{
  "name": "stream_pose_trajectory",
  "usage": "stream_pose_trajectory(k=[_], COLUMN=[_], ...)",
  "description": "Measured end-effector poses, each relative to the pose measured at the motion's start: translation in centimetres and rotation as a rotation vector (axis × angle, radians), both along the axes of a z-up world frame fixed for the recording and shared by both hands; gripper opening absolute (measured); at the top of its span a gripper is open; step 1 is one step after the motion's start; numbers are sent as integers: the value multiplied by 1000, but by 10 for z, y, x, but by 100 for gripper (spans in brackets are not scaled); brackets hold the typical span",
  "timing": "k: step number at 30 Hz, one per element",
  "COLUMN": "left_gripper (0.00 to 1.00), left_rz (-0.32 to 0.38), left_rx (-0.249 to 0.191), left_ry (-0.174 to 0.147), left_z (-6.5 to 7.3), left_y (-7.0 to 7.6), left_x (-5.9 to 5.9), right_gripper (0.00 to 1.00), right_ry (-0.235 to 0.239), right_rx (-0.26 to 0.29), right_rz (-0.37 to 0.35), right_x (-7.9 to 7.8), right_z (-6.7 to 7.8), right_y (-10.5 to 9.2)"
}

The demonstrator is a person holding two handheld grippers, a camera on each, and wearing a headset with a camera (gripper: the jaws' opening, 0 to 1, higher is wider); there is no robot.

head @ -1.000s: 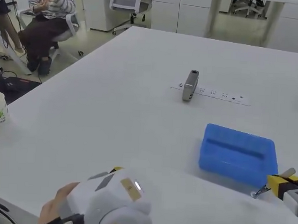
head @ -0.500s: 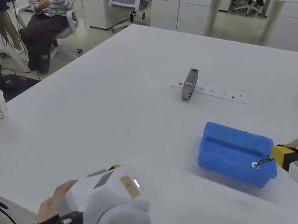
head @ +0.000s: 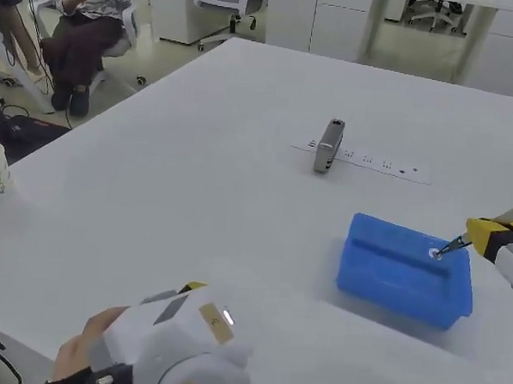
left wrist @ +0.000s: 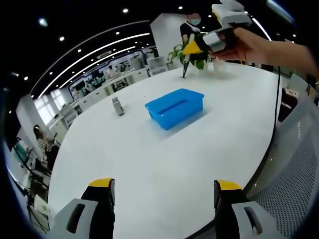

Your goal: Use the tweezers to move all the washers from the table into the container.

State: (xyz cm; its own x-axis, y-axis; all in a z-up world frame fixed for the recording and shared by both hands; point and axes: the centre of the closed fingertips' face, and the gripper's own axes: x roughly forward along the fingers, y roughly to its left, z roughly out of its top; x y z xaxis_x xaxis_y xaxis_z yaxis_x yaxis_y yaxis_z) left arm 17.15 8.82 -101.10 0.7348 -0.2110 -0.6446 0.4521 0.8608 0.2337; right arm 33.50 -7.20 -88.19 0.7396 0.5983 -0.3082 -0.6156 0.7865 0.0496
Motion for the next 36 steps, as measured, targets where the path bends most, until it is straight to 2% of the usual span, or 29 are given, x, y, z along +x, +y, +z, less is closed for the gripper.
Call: stream_pose_trajectory(k=[4, 9, 14, 17, 25, 28, 30, 32, 36], left_gripper=[83, 83, 83, 83, 82, 81, 80, 80, 81], left_rz=[10, 6, 17, 20, 5, 5, 10, 15, 20], left_rx=[-2, 2, 1, 2, 9, 20, 19, 16, 21], left_ry=[-1, 1, 2, 2, 15, 26, 25, 30, 33], left_z=[0, -1, -1, -1, -3, -5, -5, -5, -6], left_y=[2, 1, 3, 4, 1, 2, 3, 3, 4], left_x=[1, 0, 1, 1, -1, -2, -2, -2, -2], right_gripper=[1, 1, 1, 1, 1, 1, 1, 1, 1], right_ry=[-8, -27, -67, -81, -61, -27, -24, 3, 27], right_rx=[0, 16, -9, -27, -43, -52, -64, -76, -80], right_rz=[-4, -26, -70, -81, -90, -75, -75, -70, -73], right_x=[3, 15, 30, 33, 30, 31, 31, 32, 35], right_z=[7, 20, 30, 29, 6, -7, -14, -26, -41], right_y=[6, 9, 1, -3, -10, -8, -8, -9, -12])
